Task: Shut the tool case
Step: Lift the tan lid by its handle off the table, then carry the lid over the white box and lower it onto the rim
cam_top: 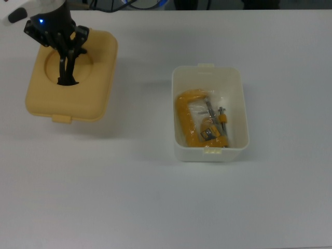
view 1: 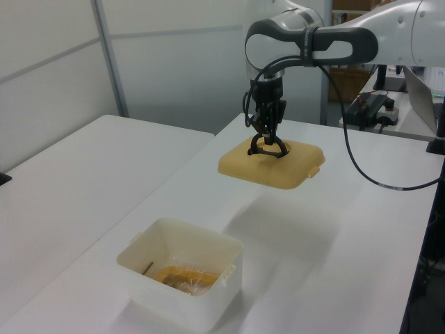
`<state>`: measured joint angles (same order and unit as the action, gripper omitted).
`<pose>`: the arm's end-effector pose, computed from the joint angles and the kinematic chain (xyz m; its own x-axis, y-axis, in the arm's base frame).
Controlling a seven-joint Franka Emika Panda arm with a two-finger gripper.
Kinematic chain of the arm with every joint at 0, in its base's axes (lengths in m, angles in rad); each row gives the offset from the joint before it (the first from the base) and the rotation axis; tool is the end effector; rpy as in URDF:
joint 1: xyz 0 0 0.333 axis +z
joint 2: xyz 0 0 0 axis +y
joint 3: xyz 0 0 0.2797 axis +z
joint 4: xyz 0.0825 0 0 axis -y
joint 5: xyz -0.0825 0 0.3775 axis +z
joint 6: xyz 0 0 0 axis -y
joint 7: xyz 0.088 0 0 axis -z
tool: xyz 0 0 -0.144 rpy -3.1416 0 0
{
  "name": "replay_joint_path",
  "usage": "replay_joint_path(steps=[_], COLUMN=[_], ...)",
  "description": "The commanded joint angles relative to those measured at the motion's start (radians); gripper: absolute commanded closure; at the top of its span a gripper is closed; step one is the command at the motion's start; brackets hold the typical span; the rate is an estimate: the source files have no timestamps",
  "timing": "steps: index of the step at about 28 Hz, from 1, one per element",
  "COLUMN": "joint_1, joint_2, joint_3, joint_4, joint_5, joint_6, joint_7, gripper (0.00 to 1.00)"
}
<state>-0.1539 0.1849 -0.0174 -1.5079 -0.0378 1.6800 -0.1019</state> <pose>0.5938 -0.1072 0.4837 0.9977 -0.0650 -0.0169 -0.0643 -0.9972 0.0392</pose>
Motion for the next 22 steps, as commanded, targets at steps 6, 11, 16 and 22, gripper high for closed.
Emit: replay_joint_path(steps=[6, 11, 16, 22], joint_1=[0.005, -0.007, -0.001, -0.001], joint_2=[0.057, 0.068, 0.070, 0.070], joint_3=[0.039, 0.096, 0.128, 0.198], joint_4=[0.060, 0.058, 0.058, 0.058], joint_5=[0.010, -0.001, -0.016, -0.043], joint_6=[0.010, 0.043, 0.052, 0.050], joint_7=[0.008, 0.037, 0.062, 0.134], gripper=[1.00, 1.00, 1.00, 1.00])
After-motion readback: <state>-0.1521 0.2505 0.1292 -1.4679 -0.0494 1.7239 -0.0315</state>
